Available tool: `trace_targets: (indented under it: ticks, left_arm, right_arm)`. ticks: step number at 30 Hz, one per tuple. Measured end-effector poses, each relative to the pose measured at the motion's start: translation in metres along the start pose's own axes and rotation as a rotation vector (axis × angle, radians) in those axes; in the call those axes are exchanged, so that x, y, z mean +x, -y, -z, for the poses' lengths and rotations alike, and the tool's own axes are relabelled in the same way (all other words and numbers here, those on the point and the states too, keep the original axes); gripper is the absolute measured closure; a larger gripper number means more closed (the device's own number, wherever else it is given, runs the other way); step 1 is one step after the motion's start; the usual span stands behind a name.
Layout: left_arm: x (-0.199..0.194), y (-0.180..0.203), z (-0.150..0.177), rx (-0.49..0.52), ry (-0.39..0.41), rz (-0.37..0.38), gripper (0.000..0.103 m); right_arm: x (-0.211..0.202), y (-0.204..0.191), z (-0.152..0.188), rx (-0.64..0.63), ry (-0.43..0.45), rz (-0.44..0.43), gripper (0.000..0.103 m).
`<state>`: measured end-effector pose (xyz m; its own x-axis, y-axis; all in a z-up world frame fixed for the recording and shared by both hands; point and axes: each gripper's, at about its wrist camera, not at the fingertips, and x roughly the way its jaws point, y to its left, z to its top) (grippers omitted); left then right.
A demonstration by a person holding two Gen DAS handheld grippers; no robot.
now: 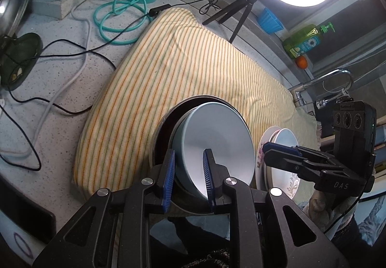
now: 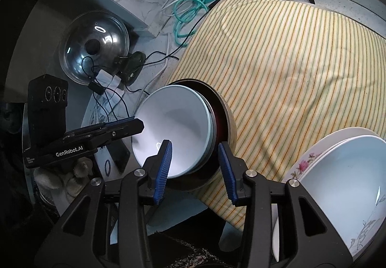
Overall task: Organize plates and bowls
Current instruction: 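Lower the white bowl into the red-sided bowl inside the steel bowl, then grip the rim of the nested bowl set with both grippers and lift it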
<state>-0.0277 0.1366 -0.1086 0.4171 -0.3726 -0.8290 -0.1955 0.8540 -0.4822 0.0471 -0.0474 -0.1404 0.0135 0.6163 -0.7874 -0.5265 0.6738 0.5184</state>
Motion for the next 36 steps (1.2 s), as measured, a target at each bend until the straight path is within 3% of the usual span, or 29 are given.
trace_targets:
  ticks: [6, 15, 28, 30, 36]
  left_arm:
    - [-0.009, -0.006, 0.006, -0.019, 0.055, -0.006, 0.081]
    - [-0.027, -0.036, 0.030, -0.191, 0.185, 0.019, 0.081]
    - [-0.008, -0.039, 0.038, -0.213, 0.151, 0.014, 0.081]
    - [-0.007, -0.040, 0.038, -0.214, 0.154, 0.008, 0.081]
    - [-0.004, -0.040, 0.038, -0.188, 0.149, -0.040, 0.081]
  right_arm:
    - [-0.018, 0.005, 0.004, -0.002, 0.049, 0.006, 0.055]
    - [-0.032, 0.022, 0.015, 0.044, 0.111, 0.023, 0.045]
    - [-0.011, 0.038, 0.026, 0.125, 0.102, -0.005, 0.045]
    - [-0.007, 0.039, 0.026, 0.139, 0.102, -0.003, 0.046]
    - [0.001, 0.043, 0.027, 0.153, 0.086, 0.018, 0.062]
